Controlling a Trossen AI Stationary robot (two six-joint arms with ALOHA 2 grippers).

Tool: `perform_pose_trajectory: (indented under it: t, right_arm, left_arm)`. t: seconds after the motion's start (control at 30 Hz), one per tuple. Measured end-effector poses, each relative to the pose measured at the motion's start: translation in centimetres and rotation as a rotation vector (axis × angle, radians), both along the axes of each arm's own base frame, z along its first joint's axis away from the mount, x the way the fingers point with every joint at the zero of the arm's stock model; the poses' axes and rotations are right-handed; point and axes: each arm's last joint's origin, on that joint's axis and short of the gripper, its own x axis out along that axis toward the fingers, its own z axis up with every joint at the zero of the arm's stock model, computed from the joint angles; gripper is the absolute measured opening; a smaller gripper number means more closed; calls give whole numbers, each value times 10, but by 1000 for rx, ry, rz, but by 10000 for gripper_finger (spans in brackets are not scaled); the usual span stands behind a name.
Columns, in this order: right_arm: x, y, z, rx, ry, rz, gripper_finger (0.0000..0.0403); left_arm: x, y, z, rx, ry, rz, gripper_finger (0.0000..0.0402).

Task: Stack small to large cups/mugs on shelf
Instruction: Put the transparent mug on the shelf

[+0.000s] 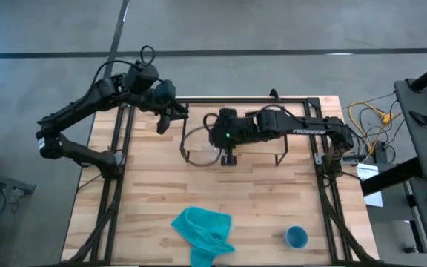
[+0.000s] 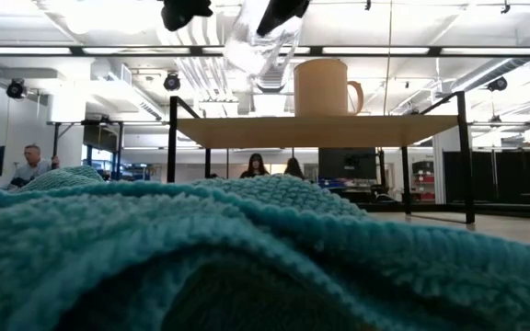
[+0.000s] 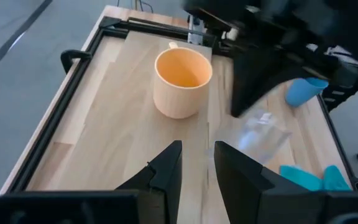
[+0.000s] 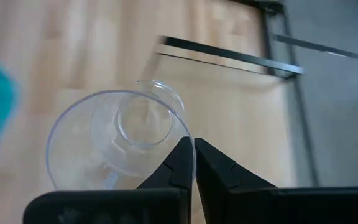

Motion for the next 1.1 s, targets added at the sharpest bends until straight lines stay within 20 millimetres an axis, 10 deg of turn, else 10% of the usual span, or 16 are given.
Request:
perform_pose_trajectory:
  t: [0.33, 0.77, 1.1]
  right_arm:
    - [-16, 45, -8, 205, 143, 48, 9]
    - [-17, 49, -63, 283, 314, -38, 9]
    - [-12, 46, -42, 277, 221, -11, 9]
  left_arm:
    - [-25, -22, 19, -8, -87, -20, 81]
    - [-27, -34, 22, -49, -102, -48, 81]
    - [-26, -34, 22, -48, -104, -47, 81]
